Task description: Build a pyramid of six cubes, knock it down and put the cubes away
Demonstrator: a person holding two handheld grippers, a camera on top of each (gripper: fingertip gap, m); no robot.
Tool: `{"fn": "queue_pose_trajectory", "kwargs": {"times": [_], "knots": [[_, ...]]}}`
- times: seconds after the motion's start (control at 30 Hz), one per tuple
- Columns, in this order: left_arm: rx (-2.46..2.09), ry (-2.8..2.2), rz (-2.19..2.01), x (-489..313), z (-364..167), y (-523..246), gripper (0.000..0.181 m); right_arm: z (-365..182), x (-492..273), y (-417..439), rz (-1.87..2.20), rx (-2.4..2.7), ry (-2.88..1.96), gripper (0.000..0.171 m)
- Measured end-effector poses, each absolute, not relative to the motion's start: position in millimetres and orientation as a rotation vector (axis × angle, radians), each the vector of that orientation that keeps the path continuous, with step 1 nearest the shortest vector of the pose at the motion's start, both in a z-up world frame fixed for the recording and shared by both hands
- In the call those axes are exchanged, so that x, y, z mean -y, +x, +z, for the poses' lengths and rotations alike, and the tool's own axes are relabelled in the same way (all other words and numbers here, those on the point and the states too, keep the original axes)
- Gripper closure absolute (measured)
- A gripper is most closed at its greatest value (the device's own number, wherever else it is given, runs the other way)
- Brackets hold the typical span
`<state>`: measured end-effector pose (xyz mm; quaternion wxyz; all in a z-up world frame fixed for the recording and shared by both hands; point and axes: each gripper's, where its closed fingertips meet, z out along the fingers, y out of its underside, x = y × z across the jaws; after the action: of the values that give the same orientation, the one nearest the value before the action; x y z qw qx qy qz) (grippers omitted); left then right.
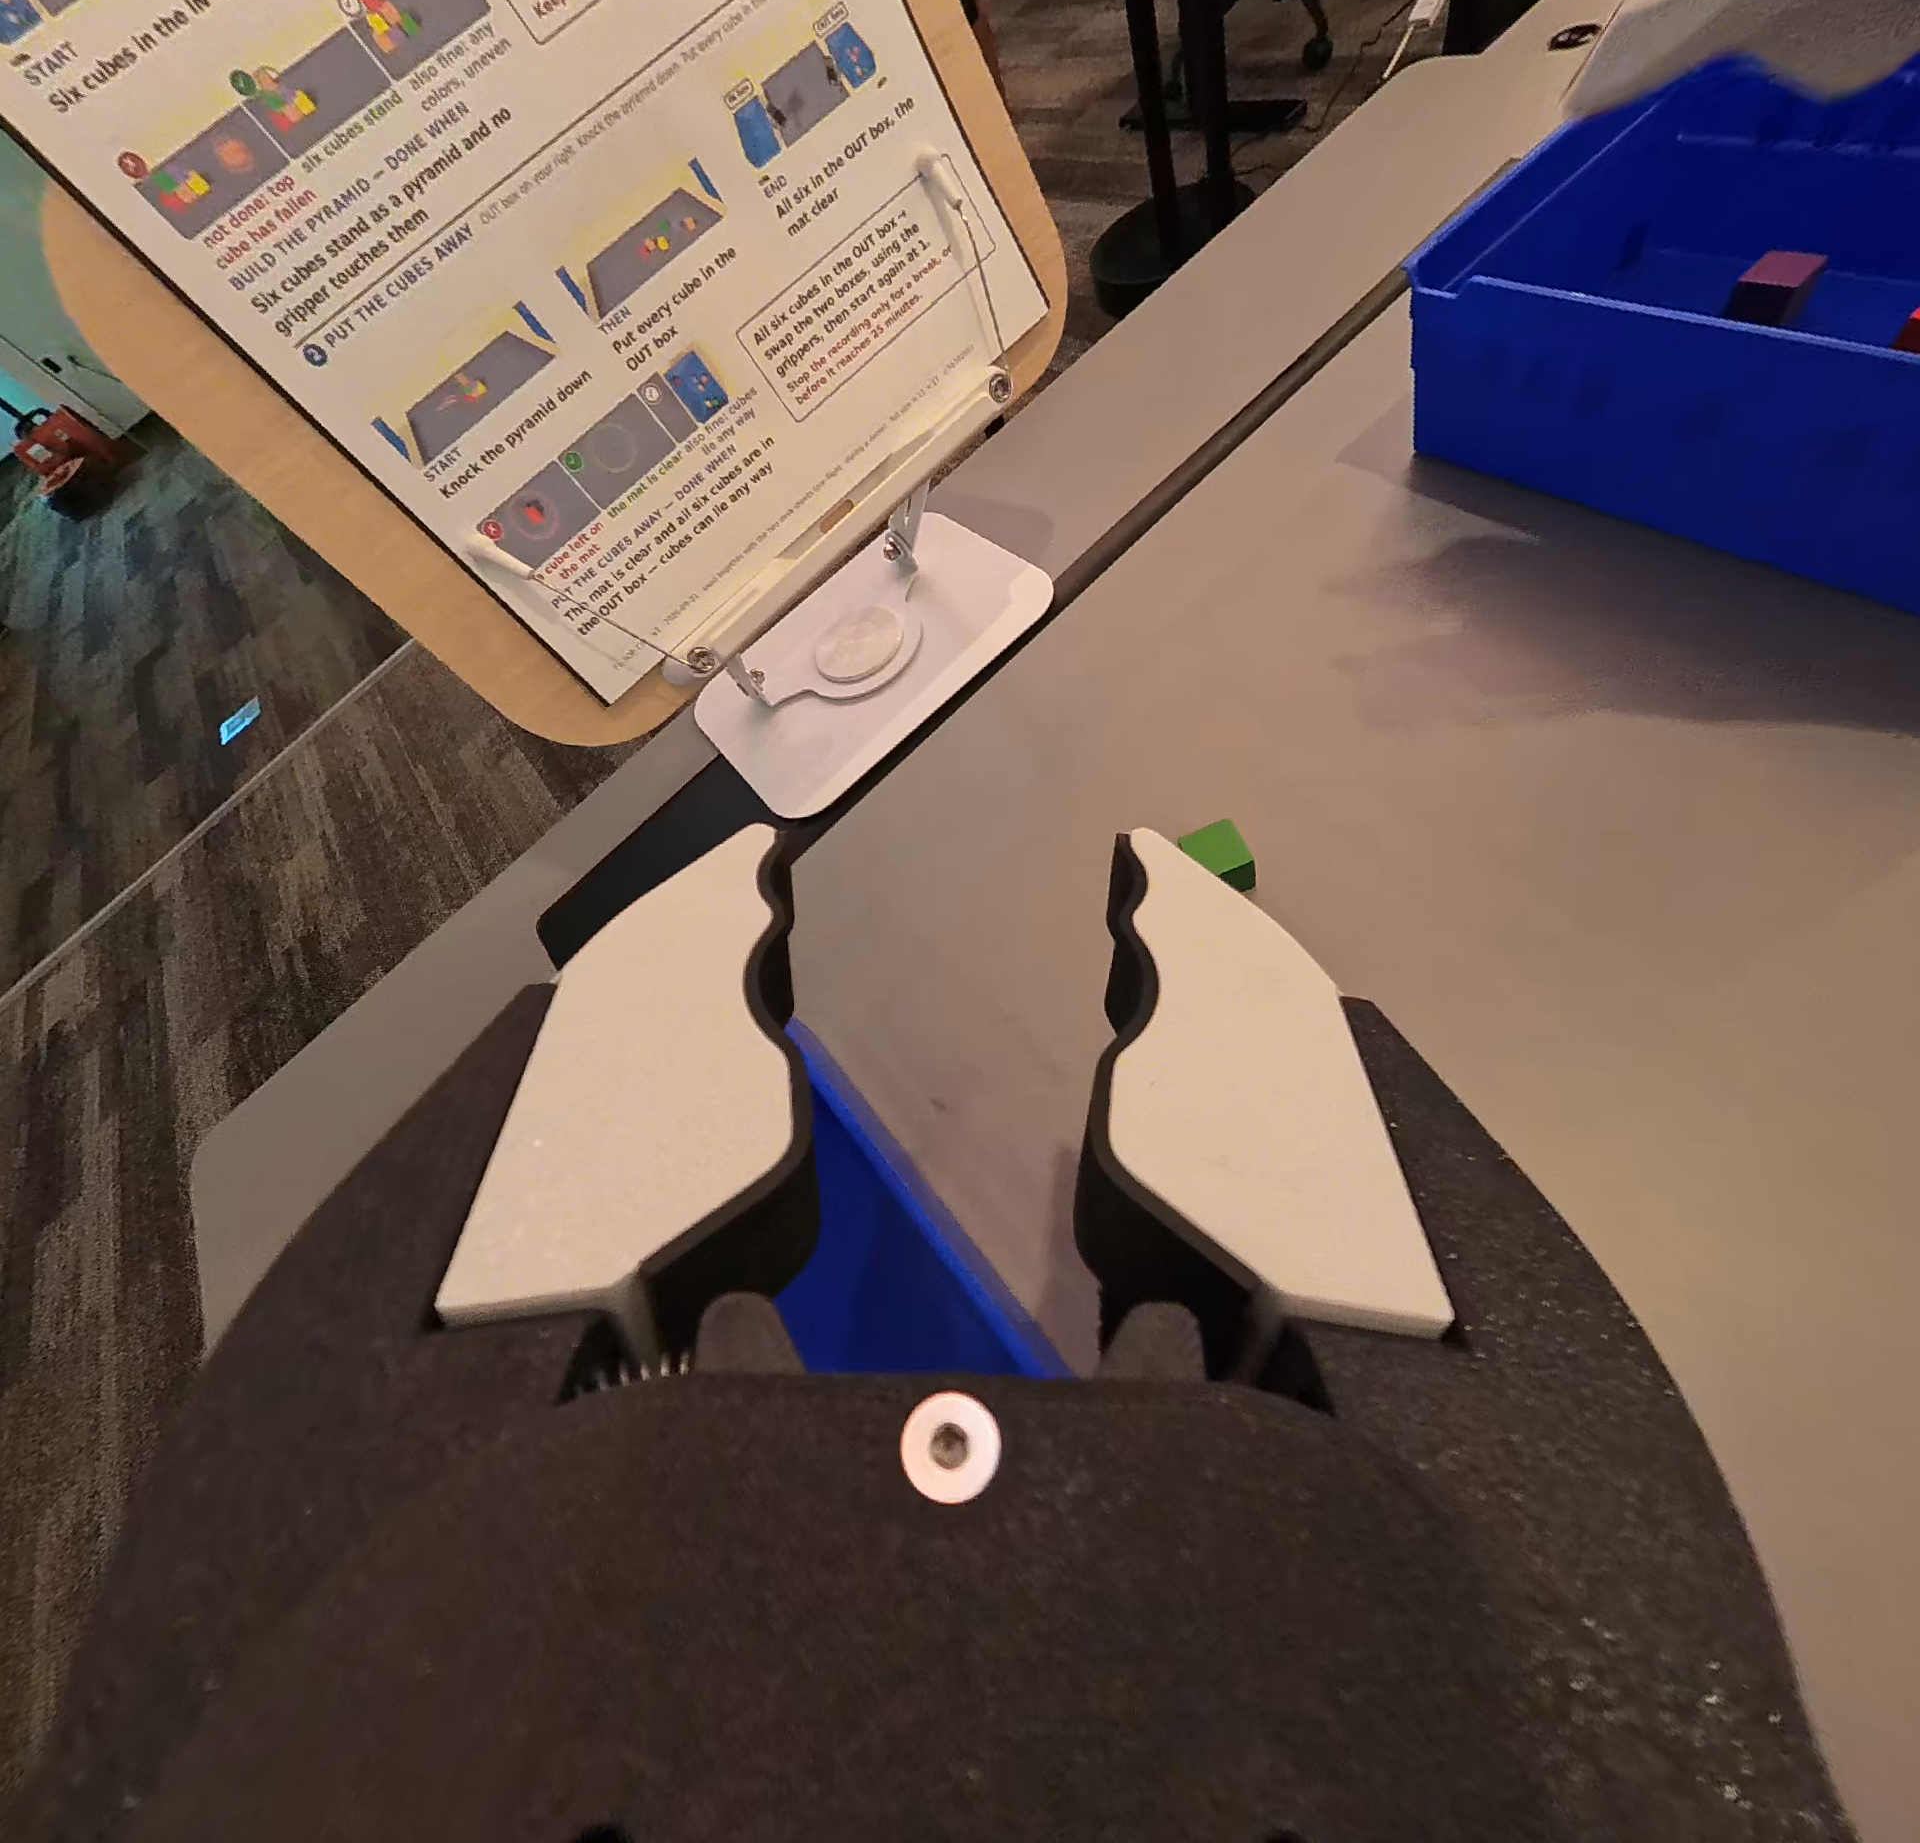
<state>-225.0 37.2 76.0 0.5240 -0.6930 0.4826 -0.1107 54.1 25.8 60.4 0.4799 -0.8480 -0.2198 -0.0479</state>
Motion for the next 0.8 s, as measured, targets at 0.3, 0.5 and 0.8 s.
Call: {"fn": "queue_pose_trajectory", "kwargs": {"times": [0.3,0.5,0.8], "knots": [[-1.118,-1.618,-0.313,-31,94,-237,0.123,-54,-46,-98,0.151,0.947,-2.124,0.119],[-1.090,-1.598,-0.339,-29,103,-246,0.123,-122,-62,-116,0.162,1.011,-2.225,0.118],[-1.103,-1.596,-0.342,-28,102,-243,0.123,-149,-65,-120,0.248,0.997,-2.331,0.142]]}}
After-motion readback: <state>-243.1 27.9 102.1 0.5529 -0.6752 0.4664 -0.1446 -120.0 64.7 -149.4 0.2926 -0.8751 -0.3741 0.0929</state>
